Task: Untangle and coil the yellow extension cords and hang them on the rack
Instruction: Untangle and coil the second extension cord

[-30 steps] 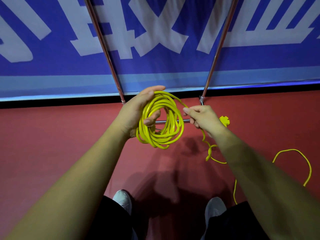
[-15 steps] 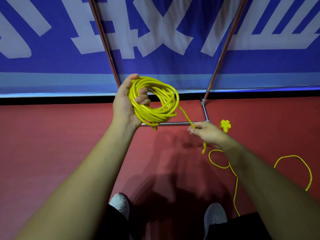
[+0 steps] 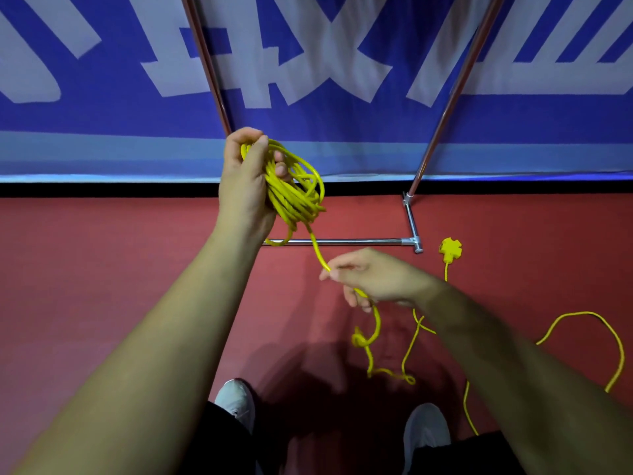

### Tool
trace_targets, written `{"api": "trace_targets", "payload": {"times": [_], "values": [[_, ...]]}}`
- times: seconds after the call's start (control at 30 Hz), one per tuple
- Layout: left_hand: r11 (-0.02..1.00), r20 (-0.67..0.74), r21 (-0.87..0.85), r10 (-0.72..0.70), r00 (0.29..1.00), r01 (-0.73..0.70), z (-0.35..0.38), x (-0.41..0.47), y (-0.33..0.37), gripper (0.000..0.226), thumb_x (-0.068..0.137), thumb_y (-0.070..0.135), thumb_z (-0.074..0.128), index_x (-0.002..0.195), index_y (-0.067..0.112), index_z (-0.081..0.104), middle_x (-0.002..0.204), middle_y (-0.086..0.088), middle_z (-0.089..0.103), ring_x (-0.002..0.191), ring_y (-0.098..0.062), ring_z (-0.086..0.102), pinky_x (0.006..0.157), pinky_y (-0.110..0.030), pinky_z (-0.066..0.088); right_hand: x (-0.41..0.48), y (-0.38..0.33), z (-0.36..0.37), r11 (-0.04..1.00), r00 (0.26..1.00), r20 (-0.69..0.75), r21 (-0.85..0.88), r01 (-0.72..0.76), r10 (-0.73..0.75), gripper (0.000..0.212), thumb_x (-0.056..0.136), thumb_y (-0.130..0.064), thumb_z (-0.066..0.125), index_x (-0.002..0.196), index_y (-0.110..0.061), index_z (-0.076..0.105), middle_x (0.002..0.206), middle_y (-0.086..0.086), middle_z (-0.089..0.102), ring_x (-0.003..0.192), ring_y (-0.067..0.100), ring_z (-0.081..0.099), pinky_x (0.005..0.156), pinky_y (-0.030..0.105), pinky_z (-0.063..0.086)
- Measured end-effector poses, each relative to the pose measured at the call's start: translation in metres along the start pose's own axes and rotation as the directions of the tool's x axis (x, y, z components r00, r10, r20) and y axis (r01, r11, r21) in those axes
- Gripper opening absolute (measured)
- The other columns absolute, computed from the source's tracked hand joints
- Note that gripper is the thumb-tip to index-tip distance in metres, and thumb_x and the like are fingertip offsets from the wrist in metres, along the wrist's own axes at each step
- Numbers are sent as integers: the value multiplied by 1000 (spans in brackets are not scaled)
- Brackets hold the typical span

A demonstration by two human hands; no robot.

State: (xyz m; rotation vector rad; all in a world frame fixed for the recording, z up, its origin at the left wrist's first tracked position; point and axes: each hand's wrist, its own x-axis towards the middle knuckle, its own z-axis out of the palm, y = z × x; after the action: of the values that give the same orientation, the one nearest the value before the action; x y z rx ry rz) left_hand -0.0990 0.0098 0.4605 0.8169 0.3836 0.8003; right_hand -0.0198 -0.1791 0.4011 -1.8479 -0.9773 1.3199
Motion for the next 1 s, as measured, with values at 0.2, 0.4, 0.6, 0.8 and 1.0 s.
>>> {"api": "trace_targets", "payload": {"times": [0.2,0.4,0.6,0.8,1.0], "values": [[911,98,386,119,988,-148,-3,-7,-1,21,93,3,57,101,17,43,75,-11,48,57,-21,48,53,-29,45,-11,-14,13,987,954,287,100,-126,92,48,99,-2,45,142,-19,32,87,22,67,68,30,68,70,37,56],[928,229,365,-16,973,-71,-5,-8,4,38,74,-6,38,107,12,43,81,-14,52,64,-25,50,66,-37,46,-15,-32,4,966,960,280,250,-62,-11,32,98,-6,50,126,-20,51,84,21,67,65,26,64,63,36,45],[888,230,460,-107,967,-12,-5,-13,7,37,78,-4,49,110,14,42,89,-21,51,68,-27,52,69,-54,42,-24,-27,-11,960,871,490,258,-107,-35,63,91,-8,57,148,-14,32,100,19,66,93,33,62,84,48,53],[795,248,605,-138,959,-42,-6,-16,5,34,82,3,53,113,13,44,91,-19,57,72,-26,55,69,-45,47,-27,-38,-22,911,917,364,413,-1,-164,48,89,-9,50,136,0,49,111,30,65,95,35,63,88,41,46],[718,254,687,-98,962,-108,-9,-13,9,31,83,9,56,110,18,45,93,-22,56,73,-24,60,67,-48,52,-32,-39,-20,816,892,363,577,13,-271,62,82,-10,56,142,1,41,109,31,62,97,45,65,93,52,51]]}}
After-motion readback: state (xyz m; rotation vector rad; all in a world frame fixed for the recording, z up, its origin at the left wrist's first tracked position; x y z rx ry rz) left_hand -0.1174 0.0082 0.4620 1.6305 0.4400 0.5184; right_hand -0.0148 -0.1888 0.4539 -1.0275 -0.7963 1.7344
